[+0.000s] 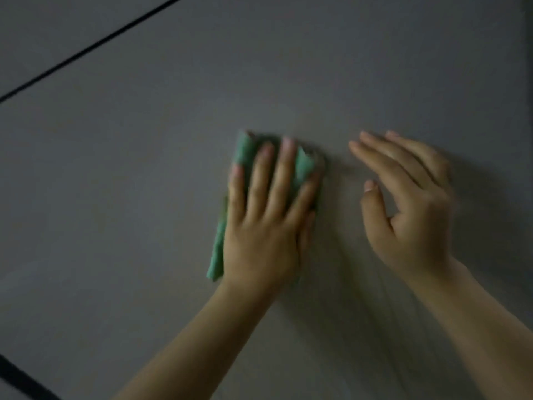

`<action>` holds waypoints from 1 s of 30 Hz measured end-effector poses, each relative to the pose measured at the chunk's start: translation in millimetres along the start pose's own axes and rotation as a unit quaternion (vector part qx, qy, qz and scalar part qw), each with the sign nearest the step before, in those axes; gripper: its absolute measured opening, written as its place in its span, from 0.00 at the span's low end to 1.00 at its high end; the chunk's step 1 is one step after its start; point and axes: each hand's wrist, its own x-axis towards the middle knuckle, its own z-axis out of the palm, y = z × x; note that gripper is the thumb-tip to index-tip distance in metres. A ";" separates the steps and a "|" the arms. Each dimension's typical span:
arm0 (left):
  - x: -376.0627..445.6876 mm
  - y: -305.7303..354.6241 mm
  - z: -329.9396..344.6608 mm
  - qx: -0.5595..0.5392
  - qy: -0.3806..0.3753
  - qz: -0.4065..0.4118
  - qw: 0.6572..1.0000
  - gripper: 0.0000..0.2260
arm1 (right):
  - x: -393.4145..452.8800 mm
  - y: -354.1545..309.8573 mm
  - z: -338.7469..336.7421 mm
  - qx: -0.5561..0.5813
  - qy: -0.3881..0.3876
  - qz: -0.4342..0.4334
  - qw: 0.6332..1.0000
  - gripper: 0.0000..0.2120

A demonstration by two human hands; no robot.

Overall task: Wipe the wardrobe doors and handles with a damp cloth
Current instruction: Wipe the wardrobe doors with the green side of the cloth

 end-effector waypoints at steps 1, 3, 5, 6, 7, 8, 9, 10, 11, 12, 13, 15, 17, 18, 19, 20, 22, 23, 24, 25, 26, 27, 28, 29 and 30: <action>-10.6 5.0 1.0 0.000 -0.020 0.046 0.999 0.20 | -0.4 3.8 -1.4 -0.006 0.004 0.011 1.000 0.17; -18.3 3.4 -0.2 0.015 -0.042 0.100 0.994 0.21 | -2.1 7.9 -3.6 -0.001 0.006 0.017 1.000 0.17; 3.8 2.2 -2.8 0.017 -0.028 0.107 0.994 0.21 | -1.1 13.7 -6.4 0.007 0.009 0.017 1.000 0.16; 23.4 5.2 -3.0 0.013 -0.013 0.100 0.995 0.21 | 0.5 19.0 -8.7 0.004 0.013 0.021 1.000 0.16; 44.8 10.3 -1.6 0.009 -0.003 0.090 0.996 0.21 | 1.6 25.3 -11.5 -0.006 0.021 0.028 0.999 0.16; 64.4 17.8 0.7 0.008 0.004 0.080 0.997 0.21 | 2.0 32.7 -14.8 -0.021 0.034 0.037 0.998 0.16; 79.3 26.5 3.4 0.012 0.011 0.071 0.997 0.21 | 1.7 40.1 -18.2 -0.039 0.051 0.049 0.997 0.16; 87.0 34.4 6.0 0.018 0.013 0.064 0.998 0.21 | 0.7 47.1 -21.2 -0.054 0.067 0.060 0.994 0.16; 87.9 39.4 8.7 0.021 0.012 0.065 0.998 0.21 | -0.4 53.8 -23.1 -0.065 0.077 0.069 0.993 0.16; 82.6 42.1 11.4 0.019 0.006 0.078 0.997 0.21 | -1.8 59.9 -24.3 -0.073 0.081 0.076 0.991 0.17; 72.9 43.8 13.4 0.015 -0.006 0.105 0.994 0.21 | -3.1 65.3 -25.6 -0.077 0.080 0.083 0.990 0.17; 50.6 43.7 13.3 0.014 -0.040 0.184 0.982 0.22 | -5.8 72.7 -28.2 -0.068 0.072 0.092 0.991 0.18; 44.6 37.7 10.5 0.021 -0.062 0.243 0.968 0.23 | -9.0 76.5 -32.1 -0.050 0.076 0.099 0.991 0.17; 51.0 35.3 8.6 0.022 -0.064 0.251 0.966 0.23 | -10.8 78.3 -34.5 -0.048 0.080 0.103 0.990 0.17; 62.2 34.9 6.9 0.025 -0.057 0.246 0.967 0.22 | -12.4 80.4 -36.4 -0.051 0.080 0.107 0.990 0.18; 77.2 36.6 7.1 0.031 -0.042 0.232 0.971 0.22 | -13.8 82.9 -38.2 -0.057 0.078 0.110 0.989 0.18; 108.3 47.1 10.3 0.034 -0.014 0.191 0.981 0.22 | -17.0 88.4 -41.1 -0.066 0.073 0.120 0.988 0.19; 117.5 55.1 13.3 0.033 -0.005 0.168 0.985 0.22 | -19.2 91.2 -42.4 -0.066 0.074 0.126 0.987 0.19; 119.7 63.9 17.4 0.031 0.001 0.152 0.988 0.22 | -21.9 94.2 -43.9 -0.067 0.075 0.132 0.986 0.19; 114.1 73.0 21.9 0.028 0.001 0.153 0.988 0.22 | -25.0 98.1 -45.9 -0.067 0.075 0.136 0.986 0.19; 101.5 81.0 25.9 0.026 -0.010 0.173 0.985 0.21 | -28.3 101.5 -47.7 -0.067 0.070 0.138 0.986 0.20; 84.9 88.9 29.4 0.021 -0.028 0.212 0.977 0.22 | -31.8 105.0 -49.9 -0.067 0.063 0.137 0.986 0.20; 68.0 94.3 30.8 0.017 -0.050 0.256 0.965 0.22 | -35.3 108.0 -52.1 -0.066 0.056 0.135 0.987 0.20; 55.5 96.1 30.3 0.015 -0.071 0.290 0.954 0.23 | -38.2 109.9 -53.6 -0.062 0.051 0.134 0.988 0.20; 50.6 95.7 30.6 0.014 -0.082 0.310 0.947 0.23 | -40.3 111.6 -55.4 -0.059 0.050 0.134 0.988 0.20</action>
